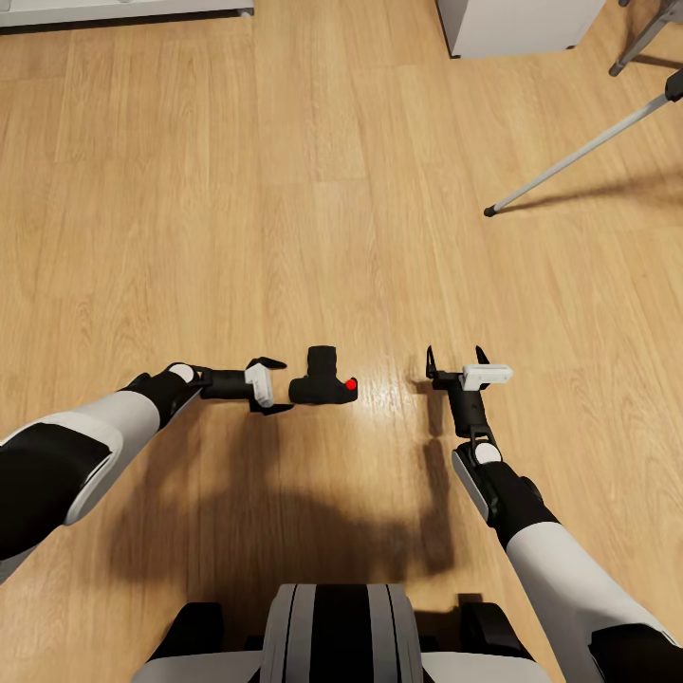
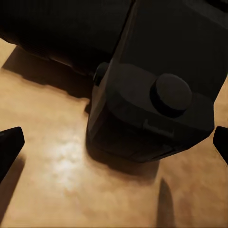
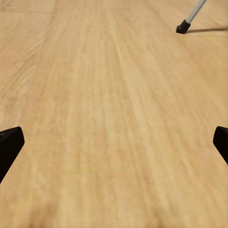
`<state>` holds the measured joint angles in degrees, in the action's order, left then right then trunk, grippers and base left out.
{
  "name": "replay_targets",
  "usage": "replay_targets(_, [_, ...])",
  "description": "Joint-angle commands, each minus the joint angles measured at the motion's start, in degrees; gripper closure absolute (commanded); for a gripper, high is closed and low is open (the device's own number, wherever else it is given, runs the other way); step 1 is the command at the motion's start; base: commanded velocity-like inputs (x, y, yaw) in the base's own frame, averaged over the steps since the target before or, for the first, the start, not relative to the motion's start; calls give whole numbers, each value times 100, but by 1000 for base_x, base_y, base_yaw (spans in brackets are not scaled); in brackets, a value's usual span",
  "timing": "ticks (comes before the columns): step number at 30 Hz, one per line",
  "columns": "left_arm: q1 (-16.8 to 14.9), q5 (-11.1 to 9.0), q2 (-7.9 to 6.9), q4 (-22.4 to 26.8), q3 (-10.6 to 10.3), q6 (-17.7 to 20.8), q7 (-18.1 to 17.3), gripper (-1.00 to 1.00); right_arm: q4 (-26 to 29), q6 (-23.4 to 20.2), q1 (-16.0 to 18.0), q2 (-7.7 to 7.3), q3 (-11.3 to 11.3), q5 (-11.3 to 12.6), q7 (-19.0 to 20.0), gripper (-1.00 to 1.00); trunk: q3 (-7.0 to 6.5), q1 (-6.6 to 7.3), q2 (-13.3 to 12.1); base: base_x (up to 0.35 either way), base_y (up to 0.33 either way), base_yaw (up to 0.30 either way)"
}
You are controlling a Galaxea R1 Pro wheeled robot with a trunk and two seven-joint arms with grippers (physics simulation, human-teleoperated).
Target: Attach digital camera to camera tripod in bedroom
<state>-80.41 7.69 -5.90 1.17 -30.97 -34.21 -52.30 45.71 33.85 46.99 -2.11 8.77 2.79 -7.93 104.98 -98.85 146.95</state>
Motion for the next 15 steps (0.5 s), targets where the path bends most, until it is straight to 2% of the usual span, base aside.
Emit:
replay_targets(1, [-1,59,12,6,47,-16,-6,-100,-2,16,4,-9,37,28,-42,-100,2,1,1,0,0,0])
replay_targets(15, [-1,57,69,6,47,-16,0,-100,-7,16,4,-9,37,28,-42,-100,2,1,1,0,0,0])
